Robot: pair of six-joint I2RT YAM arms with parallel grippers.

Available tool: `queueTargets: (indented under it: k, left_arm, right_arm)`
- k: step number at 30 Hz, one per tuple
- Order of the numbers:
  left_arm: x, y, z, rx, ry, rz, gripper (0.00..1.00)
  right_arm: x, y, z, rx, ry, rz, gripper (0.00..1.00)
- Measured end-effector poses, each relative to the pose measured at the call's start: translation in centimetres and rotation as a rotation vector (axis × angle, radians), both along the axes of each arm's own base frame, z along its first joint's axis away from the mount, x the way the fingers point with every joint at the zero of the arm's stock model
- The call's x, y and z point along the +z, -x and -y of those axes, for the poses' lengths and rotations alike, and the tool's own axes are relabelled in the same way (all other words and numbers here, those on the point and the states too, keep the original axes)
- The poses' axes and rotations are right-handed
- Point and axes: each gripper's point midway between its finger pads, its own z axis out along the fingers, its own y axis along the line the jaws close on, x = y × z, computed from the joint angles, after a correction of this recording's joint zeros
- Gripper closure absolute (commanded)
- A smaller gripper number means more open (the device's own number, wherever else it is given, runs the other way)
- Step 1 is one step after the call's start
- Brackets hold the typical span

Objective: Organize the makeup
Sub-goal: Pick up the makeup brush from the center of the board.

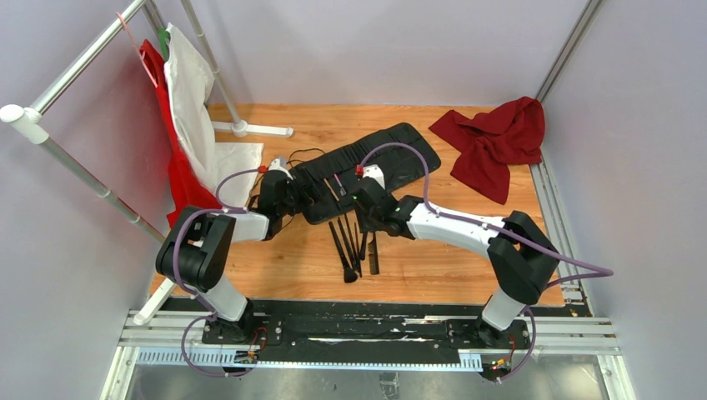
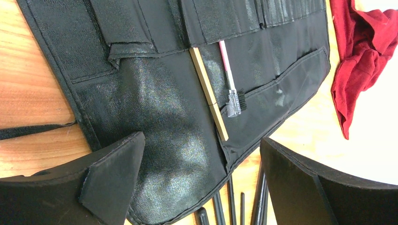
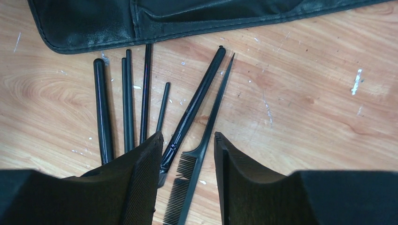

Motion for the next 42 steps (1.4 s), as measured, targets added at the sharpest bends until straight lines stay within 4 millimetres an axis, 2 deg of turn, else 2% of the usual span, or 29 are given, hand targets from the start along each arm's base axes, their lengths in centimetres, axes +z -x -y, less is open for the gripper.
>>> queueTargets:
  k: [16,38,42]
  left_arm:
    - [-0.2,0.2,0.0,0.000,-0.001,-0.005,0.02]
    - [-0.2,0.2,0.0,0.000,-0.001,-0.005,0.02]
    - [-0.2,0.2,0.0,0.000,-0.001,-0.005,0.02]
  right_arm:
    - [-3.9,0.5,-0.5,-0.105,0.006,-0.069,0.59]
    - [-6.1,0.6,-0.9,-0.113,0.011,-0.103,0.70]
    - [-6.4,0.7,-1.1,-0.116,0.003,-0.111,0.75]
